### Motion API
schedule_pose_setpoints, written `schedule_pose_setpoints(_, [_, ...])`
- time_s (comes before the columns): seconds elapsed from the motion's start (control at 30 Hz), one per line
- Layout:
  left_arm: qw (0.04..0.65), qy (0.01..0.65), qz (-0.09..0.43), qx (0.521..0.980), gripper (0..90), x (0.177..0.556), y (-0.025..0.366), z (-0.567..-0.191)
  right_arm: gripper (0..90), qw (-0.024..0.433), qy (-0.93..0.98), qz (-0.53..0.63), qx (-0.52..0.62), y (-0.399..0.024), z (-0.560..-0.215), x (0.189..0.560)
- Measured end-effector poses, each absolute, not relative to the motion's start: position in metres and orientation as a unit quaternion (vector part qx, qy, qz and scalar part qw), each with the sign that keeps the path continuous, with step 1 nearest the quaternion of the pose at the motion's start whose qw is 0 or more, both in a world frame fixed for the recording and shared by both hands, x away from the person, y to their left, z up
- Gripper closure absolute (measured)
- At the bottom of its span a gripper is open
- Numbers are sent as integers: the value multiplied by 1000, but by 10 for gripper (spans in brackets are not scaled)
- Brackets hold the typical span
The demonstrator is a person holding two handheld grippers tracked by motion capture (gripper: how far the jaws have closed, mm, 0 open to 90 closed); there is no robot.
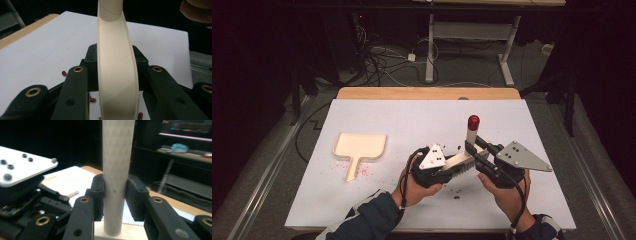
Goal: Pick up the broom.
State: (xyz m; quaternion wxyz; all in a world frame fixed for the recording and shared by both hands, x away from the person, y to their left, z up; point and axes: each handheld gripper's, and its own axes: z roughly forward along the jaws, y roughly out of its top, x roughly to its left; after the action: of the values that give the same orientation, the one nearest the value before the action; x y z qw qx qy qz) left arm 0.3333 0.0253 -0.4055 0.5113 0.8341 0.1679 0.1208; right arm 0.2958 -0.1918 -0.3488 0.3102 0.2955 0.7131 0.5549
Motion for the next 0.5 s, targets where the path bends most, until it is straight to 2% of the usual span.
schedule_pose_setpoints(0.1, [494,147,119,849,657,334,34,-403,657,294,726,558,274,-198,-347,297])
schedule_pose_setpoints(0.17, [476,122,112,864,657,334,43,-400,547,274,761,541,231,-204,-342,300])
schedule_pose_setpoints(0.27, [467,110,107,871,657,333,48,-398,481,237,803,517,177,-210,-341,303])
schedule_pose_setpoints(0.5, [435,63,96,893,657,322,62,-397,401,171,877,436,108,-203,-360,309])
